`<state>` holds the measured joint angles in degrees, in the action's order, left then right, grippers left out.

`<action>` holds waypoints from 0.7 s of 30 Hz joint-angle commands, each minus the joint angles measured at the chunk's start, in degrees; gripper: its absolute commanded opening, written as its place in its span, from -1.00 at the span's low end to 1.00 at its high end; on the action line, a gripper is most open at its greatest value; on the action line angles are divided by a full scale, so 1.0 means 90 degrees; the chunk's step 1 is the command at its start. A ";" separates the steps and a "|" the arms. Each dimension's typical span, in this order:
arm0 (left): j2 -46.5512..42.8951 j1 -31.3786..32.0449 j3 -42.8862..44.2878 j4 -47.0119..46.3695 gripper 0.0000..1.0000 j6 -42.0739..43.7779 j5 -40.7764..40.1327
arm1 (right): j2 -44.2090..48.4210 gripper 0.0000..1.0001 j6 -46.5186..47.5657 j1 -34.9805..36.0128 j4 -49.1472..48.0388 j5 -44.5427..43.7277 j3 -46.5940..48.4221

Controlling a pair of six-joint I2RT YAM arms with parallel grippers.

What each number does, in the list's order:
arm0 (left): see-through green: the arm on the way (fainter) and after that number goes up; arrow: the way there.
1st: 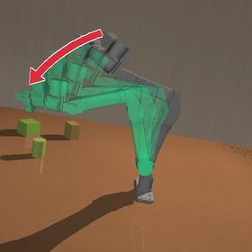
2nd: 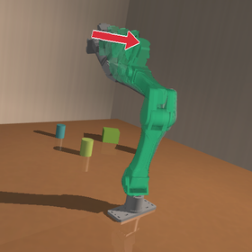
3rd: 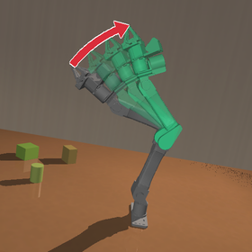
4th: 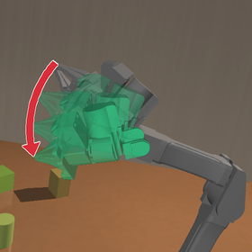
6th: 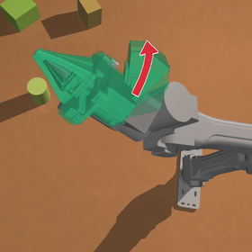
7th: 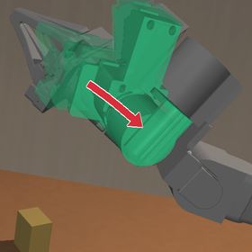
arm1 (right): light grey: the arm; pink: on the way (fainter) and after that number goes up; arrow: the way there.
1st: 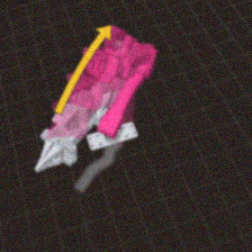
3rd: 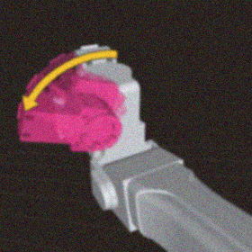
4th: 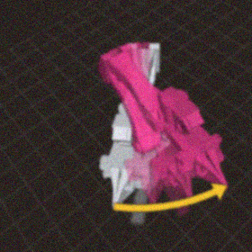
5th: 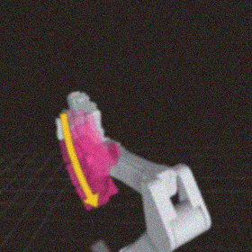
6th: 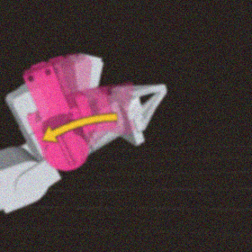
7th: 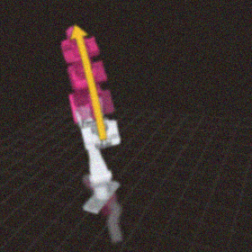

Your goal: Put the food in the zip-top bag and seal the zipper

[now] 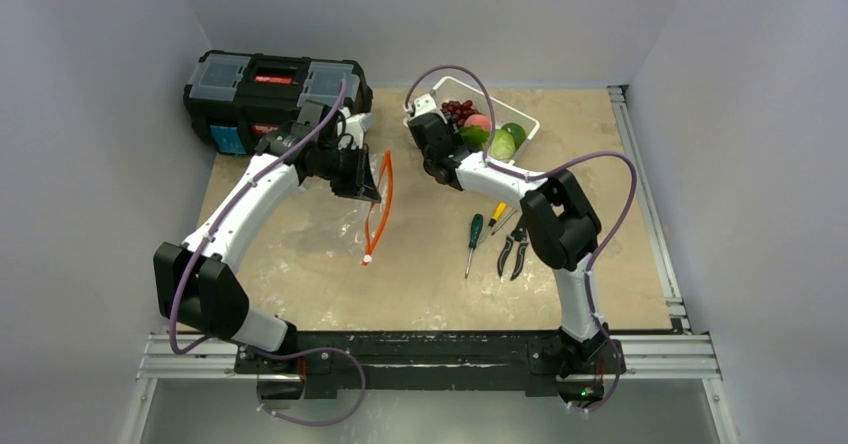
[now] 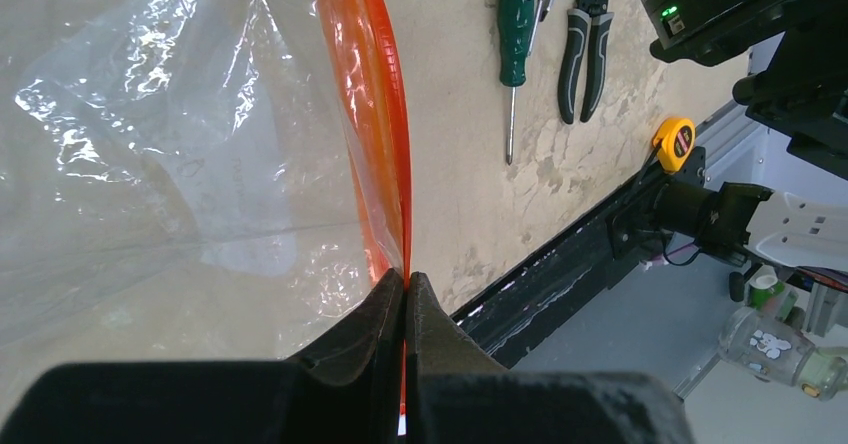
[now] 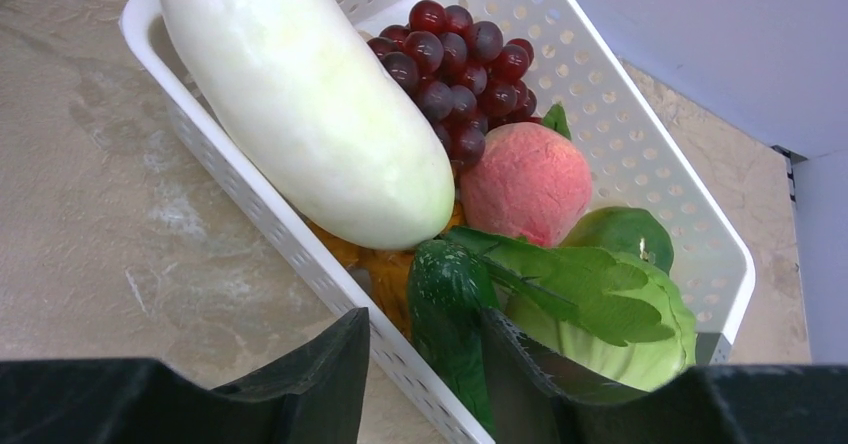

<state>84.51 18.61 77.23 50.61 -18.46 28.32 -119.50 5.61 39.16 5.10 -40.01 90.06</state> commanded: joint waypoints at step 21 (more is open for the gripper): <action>0.0094 -0.0013 0.0004 -0.0184 -1.00 -0.0070 0.0236 | 0.0608 -0.04 -0.0373 -0.0328 -0.0108 0.0329 0.0270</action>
<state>85.43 18.61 77.23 50.43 -18.48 29.04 -115.57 3.95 37.56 5.08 -38.44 90.35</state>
